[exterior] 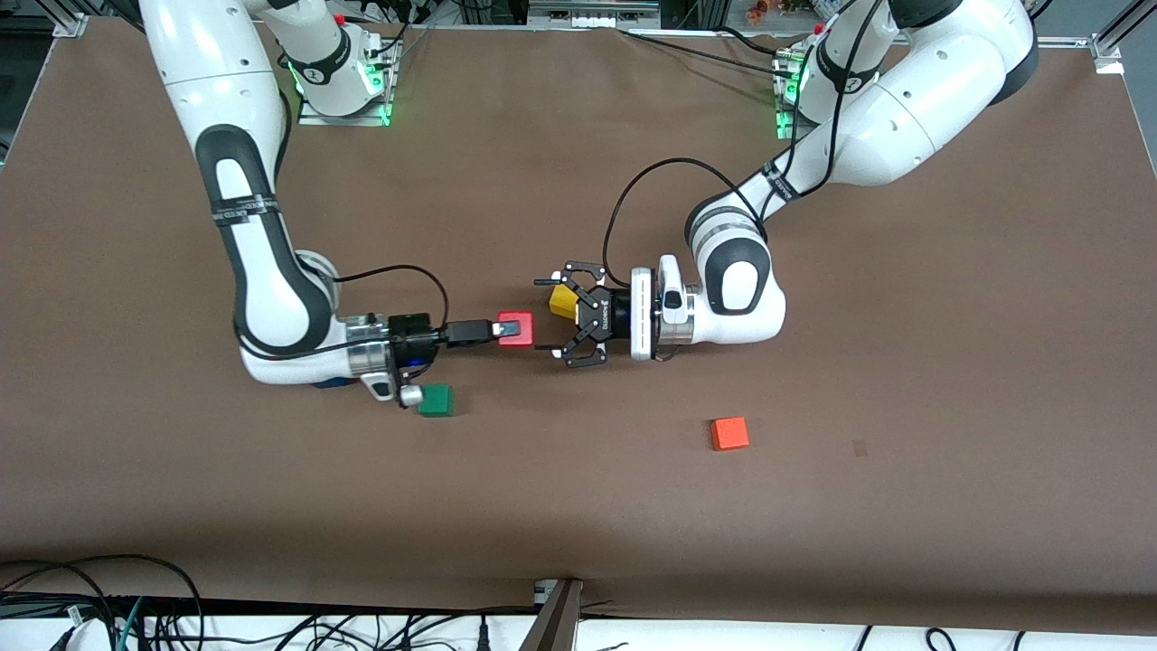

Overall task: Pass red block to right arm, stack on blue
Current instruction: 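Carry the red cube over the blue cube while the left gripper withdraws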

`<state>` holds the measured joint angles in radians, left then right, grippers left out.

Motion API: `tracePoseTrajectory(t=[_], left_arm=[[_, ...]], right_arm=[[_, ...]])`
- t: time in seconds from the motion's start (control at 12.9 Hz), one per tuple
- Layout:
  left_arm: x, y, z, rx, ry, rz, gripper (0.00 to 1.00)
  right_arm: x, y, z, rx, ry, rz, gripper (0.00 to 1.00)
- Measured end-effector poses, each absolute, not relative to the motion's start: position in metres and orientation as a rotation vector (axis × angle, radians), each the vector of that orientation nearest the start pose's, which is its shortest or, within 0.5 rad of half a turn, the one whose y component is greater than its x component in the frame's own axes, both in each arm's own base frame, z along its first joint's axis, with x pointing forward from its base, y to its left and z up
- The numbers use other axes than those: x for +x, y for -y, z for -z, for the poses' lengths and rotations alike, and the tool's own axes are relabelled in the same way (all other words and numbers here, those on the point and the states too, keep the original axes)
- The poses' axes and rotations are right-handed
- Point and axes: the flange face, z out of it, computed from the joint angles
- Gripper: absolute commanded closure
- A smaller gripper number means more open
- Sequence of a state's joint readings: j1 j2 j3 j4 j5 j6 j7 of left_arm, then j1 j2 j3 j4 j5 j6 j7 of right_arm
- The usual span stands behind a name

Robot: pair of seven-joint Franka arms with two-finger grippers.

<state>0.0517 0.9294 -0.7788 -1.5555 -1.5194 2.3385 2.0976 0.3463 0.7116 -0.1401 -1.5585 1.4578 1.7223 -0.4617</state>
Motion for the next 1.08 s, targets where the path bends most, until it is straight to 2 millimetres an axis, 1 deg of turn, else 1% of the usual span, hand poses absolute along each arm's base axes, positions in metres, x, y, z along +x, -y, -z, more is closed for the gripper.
tracePoseTrajectory(t=[0.15, 0.23, 0.31, 0.39, 0.54, 0.7, 0.93, 1.08], left_arm=[[0.609, 0.389, -0.248, 1.393, 0.970, -0.888, 0.00], [0.618, 0.376, -0.253, 1.402, 0.997, -0.848, 0.00], [0.628, 0.360, -0.259, 1.407, 1.022, -0.803, 0.00], [0.638, 0.342, -0.265, 1.414, 1.046, -0.753, 0.00], [0.653, 0.307, -0.273, 1.439, 1.089, -0.642, 0.00], [0.662, 0.275, -0.282, 1.460, 1.099, -0.506, 0.00], [0.669, 0.237, -0.295, 1.505, 1.099, -0.326, 0.00], [0.669, 0.220, -0.299, 1.582, 1.073, -0.193, 0.00]], right_arm=[[0.662, -0.214, -0.268, -1.999, 0.056, -0.255, 0.95], [0.667, -0.198, -0.274, -2.080, 0.099, -0.245, 0.95], [0.672, -0.182, -0.279, -2.156, 0.133, -0.235, 0.95], [0.678, -0.167, -0.284, -2.229, 0.162, -0.221, 0.98], [0.687, -0.144, -0.292, -2.408, 0.255, -0.200, 1.00], [0.695, -0.129, -0.302, -2.610, 0.390, -0.191, 1.00], [0.701, -0.112, -0.309, -2.842, 0.494, -0.210, 1.00], [0.702, -0.113, -0.317, -2.955, 0.513, -0.229, 1.00]])
